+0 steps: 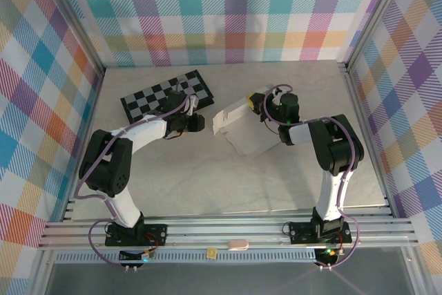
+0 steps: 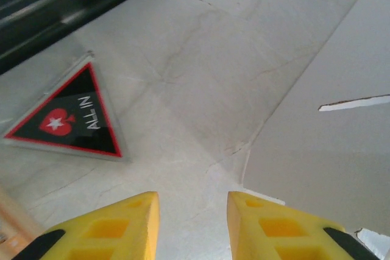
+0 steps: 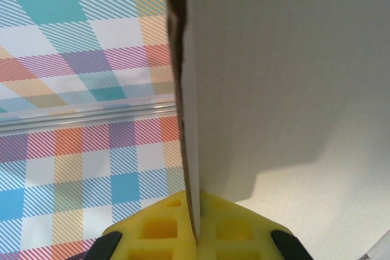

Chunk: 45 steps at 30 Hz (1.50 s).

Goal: Fold the paper box

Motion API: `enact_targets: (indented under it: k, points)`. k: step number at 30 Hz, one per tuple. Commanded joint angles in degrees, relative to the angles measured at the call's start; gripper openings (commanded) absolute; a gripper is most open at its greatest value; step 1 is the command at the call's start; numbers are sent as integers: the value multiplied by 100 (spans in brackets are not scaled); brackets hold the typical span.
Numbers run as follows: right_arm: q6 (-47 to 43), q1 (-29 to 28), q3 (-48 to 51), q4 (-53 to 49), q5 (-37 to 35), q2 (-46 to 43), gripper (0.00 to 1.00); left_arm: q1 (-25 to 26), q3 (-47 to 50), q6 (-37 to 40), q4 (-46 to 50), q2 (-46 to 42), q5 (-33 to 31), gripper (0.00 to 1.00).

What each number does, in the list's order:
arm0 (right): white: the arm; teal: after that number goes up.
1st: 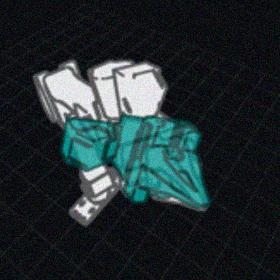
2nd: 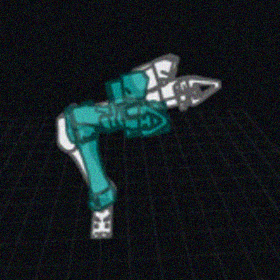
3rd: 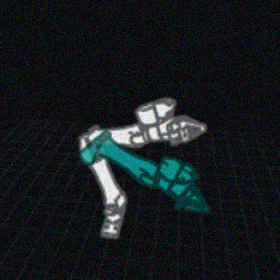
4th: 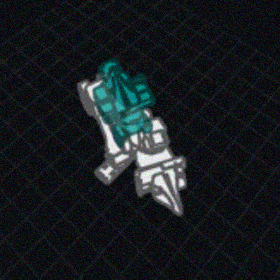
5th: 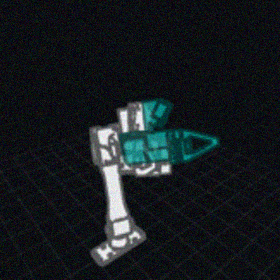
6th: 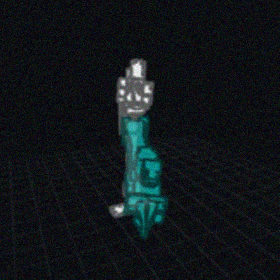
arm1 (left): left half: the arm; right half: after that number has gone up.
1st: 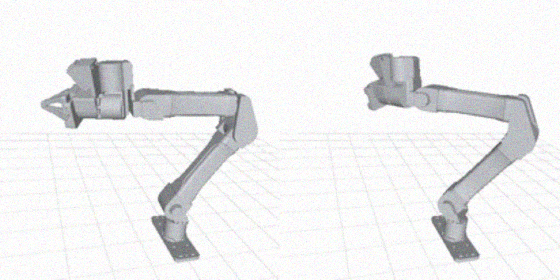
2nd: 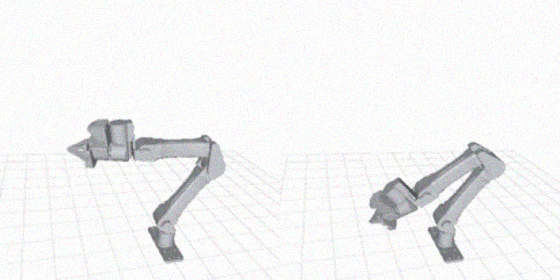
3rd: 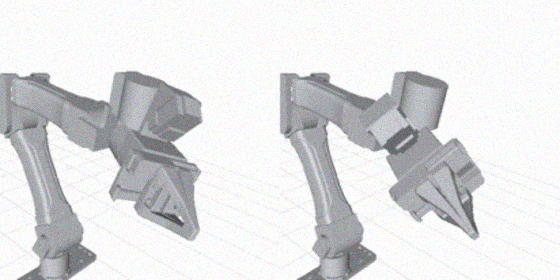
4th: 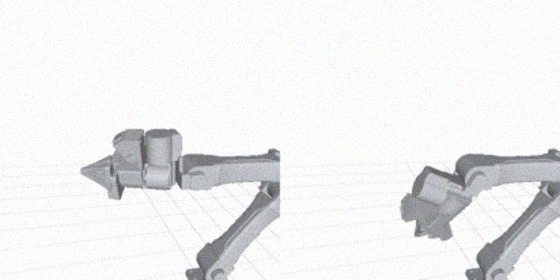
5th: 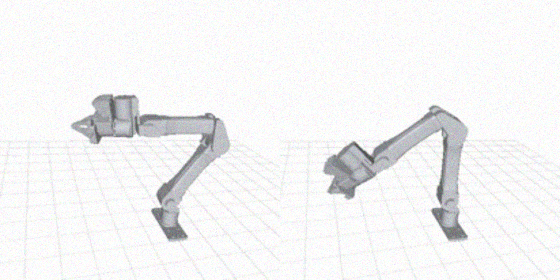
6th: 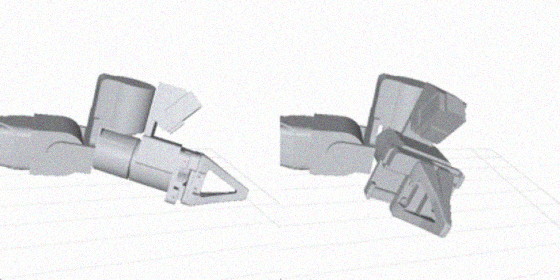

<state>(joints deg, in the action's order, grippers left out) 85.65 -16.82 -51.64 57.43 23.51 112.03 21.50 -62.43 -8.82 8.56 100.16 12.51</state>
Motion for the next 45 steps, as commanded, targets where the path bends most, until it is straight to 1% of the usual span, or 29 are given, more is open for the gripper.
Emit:
enact_targets:
  k: [1, 8, 13, 27, 33, 39, 42, 45]
  points:
    - [-64, 31, 29, -367, 152, 25, 0, 124, 95, 491, -637, 194, 392, 34]
    - [-96, 32, -70, -586, 198, 38, 0, 370, 14, 656, -1082, 486, 603, 36]
    - [-74, 30, -97, -557, 178, 48, 0, 595, 97, 735, -1183, 453, 503, 36]
    - [3, 31, -259, -571, 131, 57, 0, 889, 161, 487, -1611, 401, 371, 39]
    - [31, 30, -276, -573, 95, 47, 0, 1001, 170, 365, -1760, 377, 262, 42]
    - [57, 30, -294, -566, 104, 39, 0, 1041, 170, 271, -1794, 384, 106, 45]
    - [66, 30, -264, -592, 88, 30, 0, 1055, 191, 193, -1915, 372, 58, 47]
    - [93, 28, -250, -568, 67, 30, 0, 1067, 290, 75, -2167, 342, 105, 48]
